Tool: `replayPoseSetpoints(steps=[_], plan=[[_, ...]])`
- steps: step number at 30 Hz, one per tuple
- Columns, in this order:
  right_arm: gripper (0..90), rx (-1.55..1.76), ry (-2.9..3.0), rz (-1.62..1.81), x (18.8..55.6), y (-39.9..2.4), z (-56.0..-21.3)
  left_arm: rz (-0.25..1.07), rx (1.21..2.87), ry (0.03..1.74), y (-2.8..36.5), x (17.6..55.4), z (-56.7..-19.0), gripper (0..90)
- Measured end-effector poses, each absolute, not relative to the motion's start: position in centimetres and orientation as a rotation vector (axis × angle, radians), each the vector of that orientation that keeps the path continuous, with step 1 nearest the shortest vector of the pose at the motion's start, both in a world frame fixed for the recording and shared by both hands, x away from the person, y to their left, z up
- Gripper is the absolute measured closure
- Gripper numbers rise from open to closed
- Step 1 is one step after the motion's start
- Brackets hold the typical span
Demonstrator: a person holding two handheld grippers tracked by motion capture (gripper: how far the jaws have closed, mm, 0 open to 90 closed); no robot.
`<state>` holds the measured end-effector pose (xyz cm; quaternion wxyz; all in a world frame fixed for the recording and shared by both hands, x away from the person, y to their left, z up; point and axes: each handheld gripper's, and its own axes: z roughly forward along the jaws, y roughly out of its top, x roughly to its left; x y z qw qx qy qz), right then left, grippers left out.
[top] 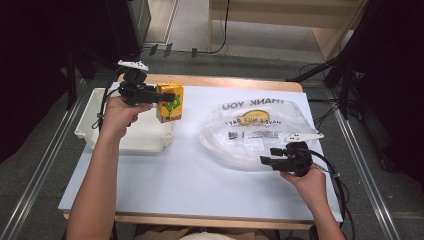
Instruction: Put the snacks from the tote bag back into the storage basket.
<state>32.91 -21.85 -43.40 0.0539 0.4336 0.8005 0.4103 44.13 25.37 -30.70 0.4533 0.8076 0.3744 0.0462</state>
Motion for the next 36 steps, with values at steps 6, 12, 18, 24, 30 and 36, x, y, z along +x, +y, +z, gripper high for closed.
replayPoseSetpoints(steps=[6,12,18,24,30,36], plan=[[41.4,1.317,2.431,1.246,32.9,-21.9,-43.4,0.132,1.996,0.947,26.0,44.3,-30.9,52.0],[41.4,1.315,2.436,1.242,32.9,-21.8,-43.4,0.148,1.993,0.958,26.4,44.4,-31.0,52.0],[41.4,1.314,2.436,1.245,32.9,-21.8,-43.4,0.148,1.984,0.977,26.9,44.8,-31.5,52.0],[41.4,1.316,2.433,1.248,33.0,-21.8,-43.4,0.169,1.977,1.007,27.6,45.0,-31.8,52.0],[41.4,1.315,2.431,1.25,32.9,-21.8,-43.4,0.193,1.957,1.043,28.5,45.2,-32.1,52.0],[41.4,1.314,2.431,1.253,32.9,-21.8,-43.4,0.217,1.958,1.065,28.7,45.5,-32.9,52.0]])
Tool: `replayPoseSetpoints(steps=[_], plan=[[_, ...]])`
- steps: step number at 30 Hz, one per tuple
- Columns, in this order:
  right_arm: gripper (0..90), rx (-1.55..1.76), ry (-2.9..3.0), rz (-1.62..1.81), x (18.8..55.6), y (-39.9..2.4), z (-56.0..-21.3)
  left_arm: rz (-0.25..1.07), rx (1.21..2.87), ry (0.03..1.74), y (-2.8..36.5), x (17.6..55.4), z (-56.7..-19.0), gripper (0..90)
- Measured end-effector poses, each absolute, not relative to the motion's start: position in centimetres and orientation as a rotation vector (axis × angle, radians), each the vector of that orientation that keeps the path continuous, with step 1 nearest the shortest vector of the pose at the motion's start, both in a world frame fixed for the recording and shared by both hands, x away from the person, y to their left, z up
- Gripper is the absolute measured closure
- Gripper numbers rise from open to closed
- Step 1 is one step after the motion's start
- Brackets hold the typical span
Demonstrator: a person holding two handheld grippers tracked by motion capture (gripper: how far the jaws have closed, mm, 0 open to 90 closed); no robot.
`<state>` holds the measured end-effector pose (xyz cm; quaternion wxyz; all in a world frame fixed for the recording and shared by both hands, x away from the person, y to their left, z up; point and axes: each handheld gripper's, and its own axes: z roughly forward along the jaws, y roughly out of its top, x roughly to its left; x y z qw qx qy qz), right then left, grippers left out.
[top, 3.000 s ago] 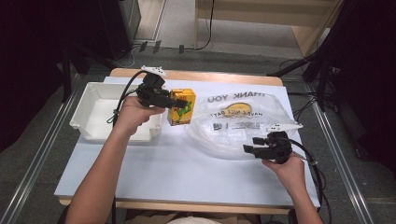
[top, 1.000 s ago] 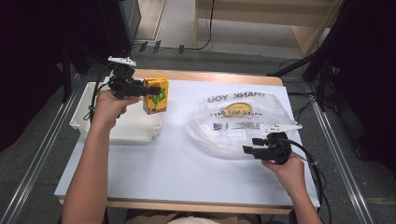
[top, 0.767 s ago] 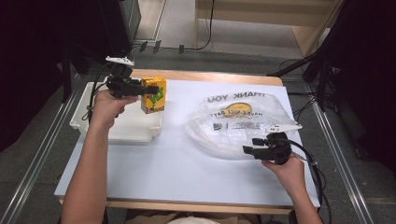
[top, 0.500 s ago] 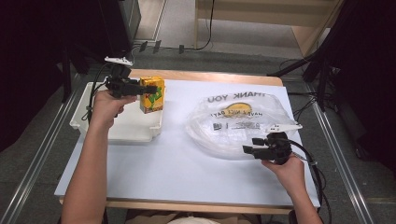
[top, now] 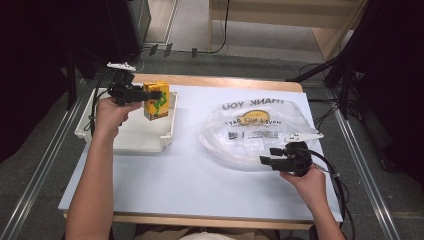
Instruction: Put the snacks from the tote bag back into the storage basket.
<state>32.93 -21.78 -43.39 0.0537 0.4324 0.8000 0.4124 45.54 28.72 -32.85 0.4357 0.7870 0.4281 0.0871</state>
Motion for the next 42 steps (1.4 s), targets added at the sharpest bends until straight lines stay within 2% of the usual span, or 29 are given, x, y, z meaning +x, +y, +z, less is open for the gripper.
replayPoseSetpoints(steps=[42], plan=[[41.4,1.303,2.435,1.246,32.9,-21.7,-43.4,0.289,2.024,1.147,27.3,49.2,-39.1,52.0]])
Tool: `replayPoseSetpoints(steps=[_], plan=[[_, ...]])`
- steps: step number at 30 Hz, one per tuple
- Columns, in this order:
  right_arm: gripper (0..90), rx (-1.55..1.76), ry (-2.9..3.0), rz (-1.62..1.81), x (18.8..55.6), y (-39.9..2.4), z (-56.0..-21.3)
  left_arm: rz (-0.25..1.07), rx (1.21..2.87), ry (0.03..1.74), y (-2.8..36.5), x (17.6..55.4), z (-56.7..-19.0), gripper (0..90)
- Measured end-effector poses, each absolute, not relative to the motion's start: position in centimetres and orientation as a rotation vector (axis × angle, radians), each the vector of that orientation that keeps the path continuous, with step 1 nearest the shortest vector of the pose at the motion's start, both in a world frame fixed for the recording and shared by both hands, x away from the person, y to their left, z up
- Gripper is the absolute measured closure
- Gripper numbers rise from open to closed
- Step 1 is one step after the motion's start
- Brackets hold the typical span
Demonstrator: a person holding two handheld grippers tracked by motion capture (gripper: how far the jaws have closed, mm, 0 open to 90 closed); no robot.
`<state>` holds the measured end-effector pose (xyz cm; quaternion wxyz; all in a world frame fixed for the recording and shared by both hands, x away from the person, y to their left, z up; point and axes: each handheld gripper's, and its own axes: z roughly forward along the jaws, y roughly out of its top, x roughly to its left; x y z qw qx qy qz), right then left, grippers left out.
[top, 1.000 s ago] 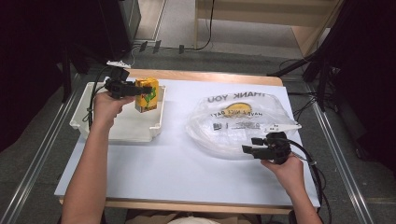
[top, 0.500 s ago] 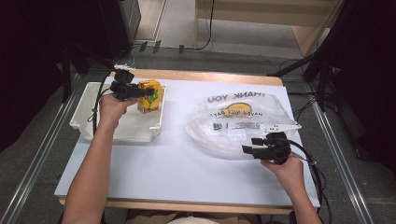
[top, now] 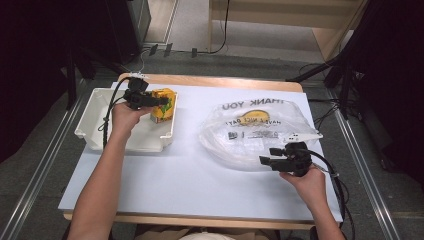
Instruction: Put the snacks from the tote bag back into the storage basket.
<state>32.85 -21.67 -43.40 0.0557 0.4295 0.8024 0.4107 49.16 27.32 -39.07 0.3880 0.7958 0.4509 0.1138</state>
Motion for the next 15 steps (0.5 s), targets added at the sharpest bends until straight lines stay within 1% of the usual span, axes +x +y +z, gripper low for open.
replayPoseSetpoints(steps=[10,15], plan=[[41.4,1.303,2.436,1.245,32.84,-21.68,-43.4,0.28,2.019,1.123,27.36,49.07,-39.71,51.8],[41.4,1.299,2.438,1.239,32.79,-21.66,-43.41,0.273,2.045,1.113,27.68,48.63,-39.73,51.7]])
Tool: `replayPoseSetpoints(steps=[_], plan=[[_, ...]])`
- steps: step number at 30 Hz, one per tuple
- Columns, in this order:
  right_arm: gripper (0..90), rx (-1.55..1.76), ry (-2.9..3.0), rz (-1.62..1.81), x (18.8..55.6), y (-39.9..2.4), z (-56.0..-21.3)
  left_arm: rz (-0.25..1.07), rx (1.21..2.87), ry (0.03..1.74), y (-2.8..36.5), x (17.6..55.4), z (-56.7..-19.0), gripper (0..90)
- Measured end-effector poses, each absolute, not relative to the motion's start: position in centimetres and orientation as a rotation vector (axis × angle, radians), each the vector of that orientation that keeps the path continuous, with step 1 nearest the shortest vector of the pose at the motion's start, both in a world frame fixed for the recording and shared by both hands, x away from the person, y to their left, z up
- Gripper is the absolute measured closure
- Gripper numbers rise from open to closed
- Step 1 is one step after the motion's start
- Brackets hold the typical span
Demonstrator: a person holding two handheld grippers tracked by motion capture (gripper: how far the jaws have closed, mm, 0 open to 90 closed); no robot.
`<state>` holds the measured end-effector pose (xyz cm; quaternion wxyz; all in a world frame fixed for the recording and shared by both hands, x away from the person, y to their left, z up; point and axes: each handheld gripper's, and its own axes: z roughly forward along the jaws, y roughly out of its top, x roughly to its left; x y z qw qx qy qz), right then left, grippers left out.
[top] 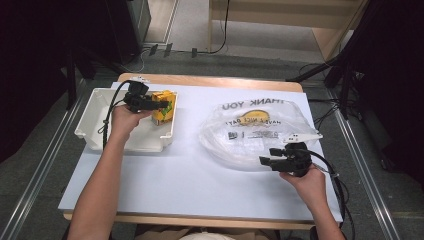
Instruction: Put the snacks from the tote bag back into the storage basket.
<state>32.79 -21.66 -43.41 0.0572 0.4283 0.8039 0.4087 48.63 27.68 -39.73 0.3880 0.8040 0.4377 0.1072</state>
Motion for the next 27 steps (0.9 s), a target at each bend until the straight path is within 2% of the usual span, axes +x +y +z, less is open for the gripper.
replayPoseSetpoints(steps=[19,27], plan=[[41.2,1.293,2.446,1.221,32.7,-21.63,-43.47,0.265,2.093,1.091,28.09,47.78,-39.92,50.3],[41.2,1.292,2.447,1.218,32.67,-21.66,-43.44,0.237,2.107,1.081,27.98,47.69,-39.94,47.2]])
